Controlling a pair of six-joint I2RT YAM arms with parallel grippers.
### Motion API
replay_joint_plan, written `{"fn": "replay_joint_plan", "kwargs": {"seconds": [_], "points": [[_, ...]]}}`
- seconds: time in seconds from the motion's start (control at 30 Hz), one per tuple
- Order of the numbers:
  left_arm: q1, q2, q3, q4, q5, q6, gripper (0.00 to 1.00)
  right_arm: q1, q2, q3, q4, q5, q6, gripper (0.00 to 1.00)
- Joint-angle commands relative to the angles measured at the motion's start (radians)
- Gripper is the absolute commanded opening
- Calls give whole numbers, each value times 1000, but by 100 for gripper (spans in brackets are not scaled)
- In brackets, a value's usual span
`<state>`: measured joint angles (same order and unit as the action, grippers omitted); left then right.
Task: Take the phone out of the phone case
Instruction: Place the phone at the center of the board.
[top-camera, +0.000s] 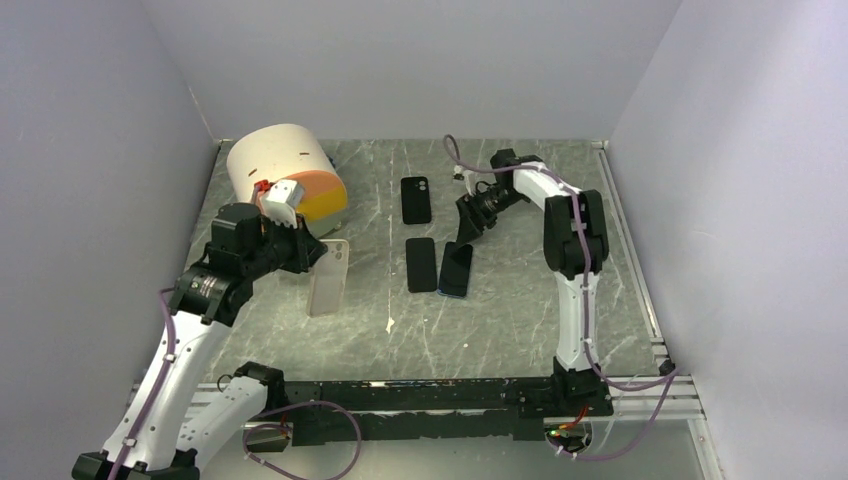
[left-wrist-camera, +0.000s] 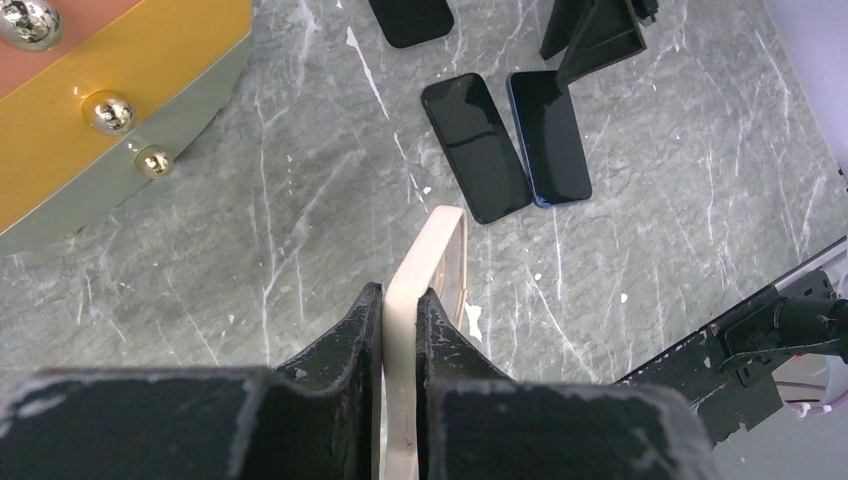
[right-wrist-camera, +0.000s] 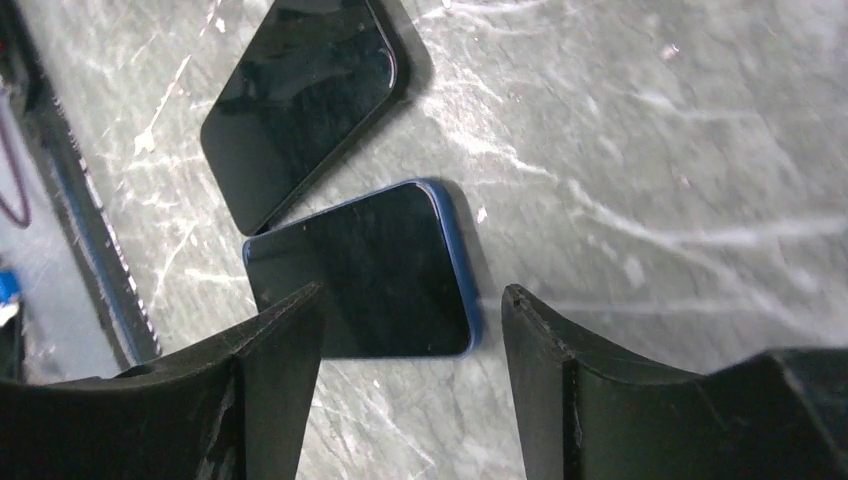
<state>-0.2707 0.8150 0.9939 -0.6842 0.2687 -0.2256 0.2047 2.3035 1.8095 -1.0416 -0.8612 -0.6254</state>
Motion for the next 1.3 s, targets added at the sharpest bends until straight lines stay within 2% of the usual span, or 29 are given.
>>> {"fn": "replay_joint_plan", "kwargs": {"seconds": [0.0, 0.1, 0.17, 0.33, 0.5, 0.7, 0.87, 1.27], "points": [[13, -22, -1, 53, 37, 23, 3, -7, -222, -193, 371, 125, 239, 68], [16, -28, -3, 50, 39, 24, 2, -3, -399, -394, 564, 215, 366, 71], [18, -32, -4, 51, 41, 24, 2, 12, -497, -498, 627, 299, 396, 73], [22, -37, -7, 51, 48, 23, 2, 95, -685, -690, 682, 520, 404, 81], [25, -44, -7, 54, 43, 20, 3, 227, -775, -798, 666, 734, 421, 86], [29, -59, -11, 57, 27, 16, 3, 341, -797, -854, 624, 850, 408, 89], [33, -63, -11, 57, 26, 16, 3, 417, -740, -860, 600, 858, 374, 89], [37, -66, -15, 60, 29, 16, 3, 490, -672, -871, 560, 913, 322, 89]]}}
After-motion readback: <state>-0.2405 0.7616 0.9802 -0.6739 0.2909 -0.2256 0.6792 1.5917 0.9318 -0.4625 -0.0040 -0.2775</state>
